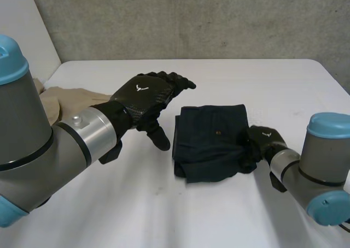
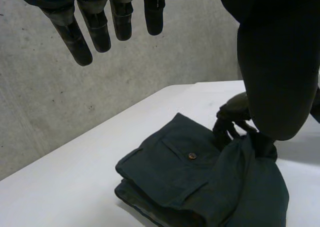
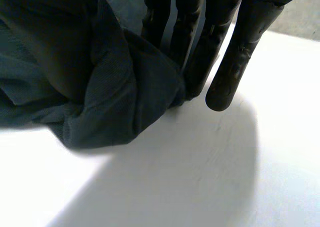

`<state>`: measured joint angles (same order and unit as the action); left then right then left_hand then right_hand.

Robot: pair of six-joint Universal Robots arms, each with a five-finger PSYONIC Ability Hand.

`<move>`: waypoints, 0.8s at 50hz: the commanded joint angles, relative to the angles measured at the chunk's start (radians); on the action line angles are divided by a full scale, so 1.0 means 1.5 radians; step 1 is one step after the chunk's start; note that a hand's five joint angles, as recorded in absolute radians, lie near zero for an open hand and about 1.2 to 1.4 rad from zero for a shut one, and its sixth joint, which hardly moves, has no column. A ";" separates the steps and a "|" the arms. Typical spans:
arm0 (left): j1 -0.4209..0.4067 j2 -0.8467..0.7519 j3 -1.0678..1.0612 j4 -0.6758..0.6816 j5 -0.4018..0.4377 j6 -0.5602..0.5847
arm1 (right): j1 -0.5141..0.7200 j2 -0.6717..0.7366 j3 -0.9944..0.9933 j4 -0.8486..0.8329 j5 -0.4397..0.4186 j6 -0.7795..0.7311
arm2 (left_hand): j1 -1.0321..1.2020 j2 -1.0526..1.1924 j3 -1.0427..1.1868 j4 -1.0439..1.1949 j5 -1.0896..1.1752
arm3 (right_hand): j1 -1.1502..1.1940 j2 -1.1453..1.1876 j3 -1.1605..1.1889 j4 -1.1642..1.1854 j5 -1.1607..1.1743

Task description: Fold the laundry.

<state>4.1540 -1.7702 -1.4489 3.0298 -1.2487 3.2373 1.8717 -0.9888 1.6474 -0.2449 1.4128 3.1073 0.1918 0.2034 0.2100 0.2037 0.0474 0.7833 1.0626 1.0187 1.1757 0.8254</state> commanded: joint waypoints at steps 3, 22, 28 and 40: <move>0.002 0.000 -0.004 0.007 0.000 -0.001 | -0.006 0.040 -0.100 -0.009 0.003 -0.066 | 0.013 0.005 0.000 0.005 -0.008 | 0.409 0.222 0.252 0.147 0.264; 0.000 0.006 0.000 0.007 -0.001 -0.015 | -0.123 0.287 -0.634 0.128 0.047 -0.098 | 0.013 0.005 0.000 0.005 -0.008 | 0.409 0.222 0.252 0.147 0.264; -0.001 0.006 0.003 0.008 -0.001 -0.025 | -0.205 0.447 -0.941 0.269 0.142 -0.098 | 0.013 0.005 0.000 0.005 -0.008 | 0.409 0.222 0.252 0.147 0.264; -0.007 0.000 0.011 0.011 -0.002 -0.032 | -0.298 0.498 -0.995 0.237 0.134 -0.099 | 0.013 0.005 0.000 0.005 -0.008 | 0.409 0.222 0.252 0.147 0.264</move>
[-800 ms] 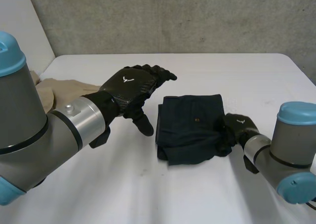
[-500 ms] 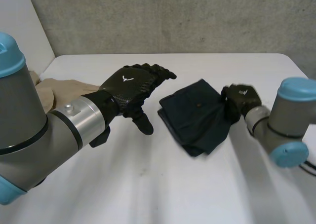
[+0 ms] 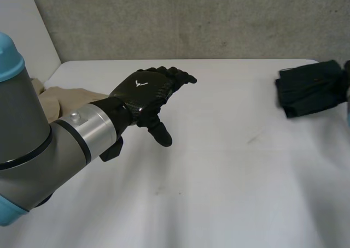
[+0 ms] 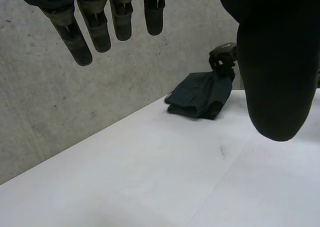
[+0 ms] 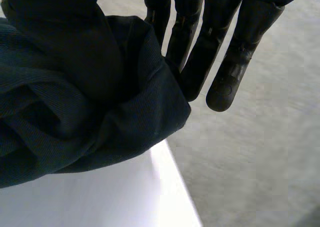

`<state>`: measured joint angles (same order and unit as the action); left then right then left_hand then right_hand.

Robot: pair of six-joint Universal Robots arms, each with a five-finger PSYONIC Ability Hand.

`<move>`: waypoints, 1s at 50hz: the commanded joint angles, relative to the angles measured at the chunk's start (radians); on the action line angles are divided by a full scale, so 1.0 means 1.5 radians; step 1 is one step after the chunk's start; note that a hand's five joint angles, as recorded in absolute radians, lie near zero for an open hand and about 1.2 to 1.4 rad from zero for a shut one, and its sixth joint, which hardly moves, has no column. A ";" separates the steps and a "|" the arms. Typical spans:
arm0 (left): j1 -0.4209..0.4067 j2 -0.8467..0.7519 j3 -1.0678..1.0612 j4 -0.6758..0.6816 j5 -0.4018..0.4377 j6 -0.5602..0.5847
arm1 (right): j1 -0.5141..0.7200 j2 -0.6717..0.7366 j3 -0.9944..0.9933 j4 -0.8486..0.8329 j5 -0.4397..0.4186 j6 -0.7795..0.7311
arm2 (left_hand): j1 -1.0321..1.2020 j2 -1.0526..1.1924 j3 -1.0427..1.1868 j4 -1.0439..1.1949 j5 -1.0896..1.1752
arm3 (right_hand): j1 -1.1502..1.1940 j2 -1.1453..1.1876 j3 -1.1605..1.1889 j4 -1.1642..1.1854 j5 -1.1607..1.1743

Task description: Fold the laundry.

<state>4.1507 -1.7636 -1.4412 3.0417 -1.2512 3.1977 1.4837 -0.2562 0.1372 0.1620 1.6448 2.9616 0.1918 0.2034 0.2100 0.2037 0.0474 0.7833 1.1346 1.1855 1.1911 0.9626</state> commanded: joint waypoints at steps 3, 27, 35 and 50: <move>-0.009 -0.008 0.009 0.005 -0.001 -0.012 | -0.048 0.019 0.011 -0.036 -0.044 -0.002 | 0.014 0.007 0.002 0.006 -0.006 | 0.409 0.174 0.140 0.137 0.173; -0.023 -0.017 0.009 0.006 -0.002 -0.018 | -0.085 0.015 -0.004 -0.082 0.000 -0.235 | 0.015 0.007 0.002 0.007 -0.006 | -0.406 -0.640 -0.674 -0.678 -0.642; -0.017 -0.006 0.016 0.007 -0.012 -0.017 | -0.037 -0.105 0.023 -0.073 0.036 -0.293 | 0.011 0.003 -0.002 0.003 -0.009 | -0.406 -0.640 -0.674 -0.678 -0.642; 0.149 0.004 0.008 0.142 -0.076 0.041 | 0.195 -0.477 0.490 -0.073 -0.169 -0.136 | -0.011 -0.019 -0.023 -0.019 -0.031 | -0.406 -0.640 -0.674 -0.678 -0.642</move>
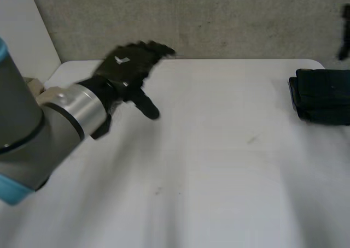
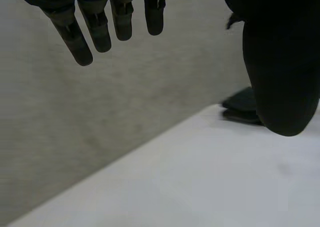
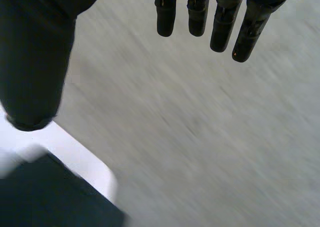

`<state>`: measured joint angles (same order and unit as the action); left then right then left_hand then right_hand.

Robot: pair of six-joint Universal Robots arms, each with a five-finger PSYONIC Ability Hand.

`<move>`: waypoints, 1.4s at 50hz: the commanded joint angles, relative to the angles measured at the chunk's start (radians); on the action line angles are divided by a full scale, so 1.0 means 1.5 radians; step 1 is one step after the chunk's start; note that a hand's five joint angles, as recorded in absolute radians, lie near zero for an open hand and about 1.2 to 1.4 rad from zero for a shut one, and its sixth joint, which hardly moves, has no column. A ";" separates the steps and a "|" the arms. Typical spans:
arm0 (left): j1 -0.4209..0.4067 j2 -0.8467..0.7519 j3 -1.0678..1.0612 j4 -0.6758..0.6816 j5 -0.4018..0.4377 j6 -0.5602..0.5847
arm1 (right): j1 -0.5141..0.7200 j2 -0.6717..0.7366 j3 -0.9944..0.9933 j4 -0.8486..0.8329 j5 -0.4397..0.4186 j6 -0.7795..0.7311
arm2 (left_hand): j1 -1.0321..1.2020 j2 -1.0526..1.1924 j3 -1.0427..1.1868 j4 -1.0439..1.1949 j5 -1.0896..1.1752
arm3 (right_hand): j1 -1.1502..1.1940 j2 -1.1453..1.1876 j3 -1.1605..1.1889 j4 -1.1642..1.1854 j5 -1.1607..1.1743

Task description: Fold the laundry.

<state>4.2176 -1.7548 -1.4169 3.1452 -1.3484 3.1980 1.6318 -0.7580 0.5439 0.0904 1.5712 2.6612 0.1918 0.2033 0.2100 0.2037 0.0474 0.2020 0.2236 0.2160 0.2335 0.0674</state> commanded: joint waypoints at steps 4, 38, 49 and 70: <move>0.173 -0.040 -0.002 0.111 -0.004 0.112 | 0.172 -0.204 0.368 -0.049 -0.169 0.061 | -0.011 -0.019 -0.024 -0.019 -0.032 | -0.018 -0.033 -0.028 -0.039 -0.045; 0.215 -0.340 0.265 -0.033 0.027 0.212 | 0.211 -0.472 0.909 -0.197 -0.177 -0.015 | 0.803 0.795 0.791 0.795 0.783 | -0.018 -0.033 -0.028 -0.039 -0.045; -0.073 -0.191 0.086 -0.010 0.020 0.032 | 0.127 -0.508 0.893 -0.200 -0.127 0.010 | 0.803 0.795 0.791 0.795 0.783 | -0.018 -0.033 -0.028 -0.039 -0.045; -0.114 -0.042 -0.050 -0.029 -0.202 0.025 | 0.109 -0.502 0.859 -0.181 -0.242 0.001 | 0.020 0.013 0.008 0.012 0.000 | -0.018 -0.033 -0.028 -0.039 -0.045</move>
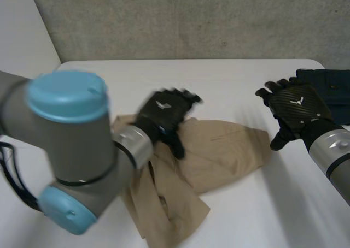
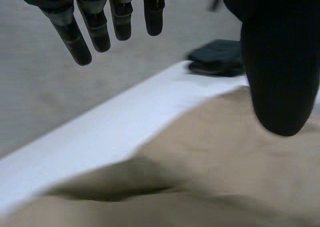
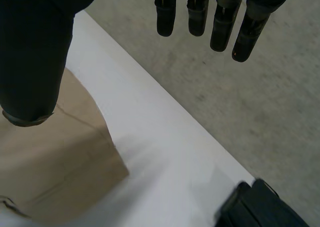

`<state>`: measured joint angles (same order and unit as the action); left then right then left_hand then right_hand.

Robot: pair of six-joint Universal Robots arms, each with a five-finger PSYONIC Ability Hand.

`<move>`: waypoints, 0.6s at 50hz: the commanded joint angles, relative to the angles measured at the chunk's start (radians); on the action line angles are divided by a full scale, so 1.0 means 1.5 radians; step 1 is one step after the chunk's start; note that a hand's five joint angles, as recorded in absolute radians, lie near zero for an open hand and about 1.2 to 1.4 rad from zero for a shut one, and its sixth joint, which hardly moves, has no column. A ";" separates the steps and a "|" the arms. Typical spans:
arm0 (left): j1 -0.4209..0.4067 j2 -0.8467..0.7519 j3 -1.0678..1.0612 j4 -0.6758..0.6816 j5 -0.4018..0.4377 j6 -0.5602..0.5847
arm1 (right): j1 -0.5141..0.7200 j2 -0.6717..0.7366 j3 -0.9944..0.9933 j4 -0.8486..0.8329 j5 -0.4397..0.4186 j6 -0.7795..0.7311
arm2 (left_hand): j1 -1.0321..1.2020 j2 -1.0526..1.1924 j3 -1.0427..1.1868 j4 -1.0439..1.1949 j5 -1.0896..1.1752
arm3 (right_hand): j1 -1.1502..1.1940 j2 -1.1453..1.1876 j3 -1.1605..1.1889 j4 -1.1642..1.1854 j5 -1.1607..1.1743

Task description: Fold the laundry.

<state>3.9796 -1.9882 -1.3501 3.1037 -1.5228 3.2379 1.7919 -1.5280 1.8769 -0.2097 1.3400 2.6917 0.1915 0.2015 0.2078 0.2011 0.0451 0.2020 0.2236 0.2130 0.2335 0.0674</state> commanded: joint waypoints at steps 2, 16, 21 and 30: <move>0.042 0.130 -0.122 -0.001 -0.088 -0.001 | 0.001 0.021 -0.041 0.054 -0.100 -0.039 | 0.028 0.022 0.017 0.022 0.010 | -0.018 -0.033 -0.026 -0.039 -0.045; 0.028 0.084 -0.195 0.031 -0.087 0.008 | 0.004 0.131 -0.059 0.176 -0.084 -0.118 | 0.044 0.037 0.033 0.038 0.025 | -0.018 -0.033 -0.026 -0.039 -0.045; 0.057 0.034 -0.116 0.038 -0.087 0.008 | 0.002 0.162 -0.083 0.118 -0.060 -0.057 | 0.056 0.049 0.045 0.049 0.037 | -0.018 -0.033 -0.026 -0.039 -0.045; 0.131 -0.046 0.065 -0.014 -0.057 0.044 | -0.006 0.194 -0.205 0.184 -0.053 0.022 | 0.085 0.078 0.074 0.079 0.066 | -0.018 -0.033 -0.026 -0.039 -0.045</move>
<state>4.1100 -1.9744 -1.4412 3.1533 -1.6432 3.2554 1.7936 -1.2761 1.6999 -0.0147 1.2563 2.6619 0.2369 0.2384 0.2362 0.2385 0.0487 0.2020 0.2236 0.2131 0.2335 0.0674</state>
